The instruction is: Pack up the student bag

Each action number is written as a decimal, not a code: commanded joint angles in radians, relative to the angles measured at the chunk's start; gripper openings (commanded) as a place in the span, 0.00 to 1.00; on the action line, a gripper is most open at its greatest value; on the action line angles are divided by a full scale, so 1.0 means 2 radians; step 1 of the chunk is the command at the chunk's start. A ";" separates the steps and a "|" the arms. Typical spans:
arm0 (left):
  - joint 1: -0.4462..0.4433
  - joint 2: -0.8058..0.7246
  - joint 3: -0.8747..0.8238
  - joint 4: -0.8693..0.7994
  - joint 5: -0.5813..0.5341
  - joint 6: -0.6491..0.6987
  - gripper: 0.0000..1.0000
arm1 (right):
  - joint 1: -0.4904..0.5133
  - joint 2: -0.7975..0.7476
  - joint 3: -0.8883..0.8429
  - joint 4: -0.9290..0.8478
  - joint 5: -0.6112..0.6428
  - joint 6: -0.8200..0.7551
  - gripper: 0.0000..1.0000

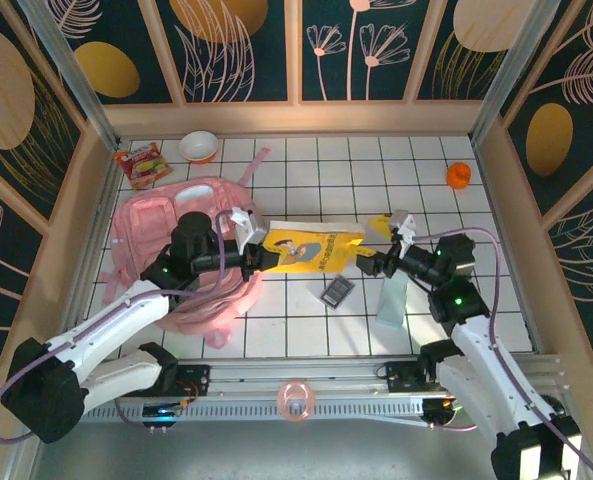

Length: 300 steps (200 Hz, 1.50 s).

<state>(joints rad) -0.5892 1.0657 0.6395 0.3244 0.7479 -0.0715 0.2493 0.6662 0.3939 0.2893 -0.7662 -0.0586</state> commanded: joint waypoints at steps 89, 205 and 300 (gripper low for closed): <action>0.002 0.072 0.050 0.173 0.123 -0.124 0.02 | 0.022 0.042 -0.025 0.261 -0.190 0.255 0.69; 0.000 0.006 0.206 -0.473 -0.346 0.268 0.77 | -0.077 -0.001 -0.009 0.022 0.055 0.329 0.00; -0.014 0.066 0.127 -0.649 -0.470 0.319 0.84 | -0.061 0.025 -0.002 0.039 0.028 0.335 0.00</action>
<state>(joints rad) -0.6102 1.1812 0.9539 -0.9161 -0.1139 0.5495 0.1066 0.7143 0.3382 0.3035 -0.7029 0.6098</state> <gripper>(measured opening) 0.837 0.172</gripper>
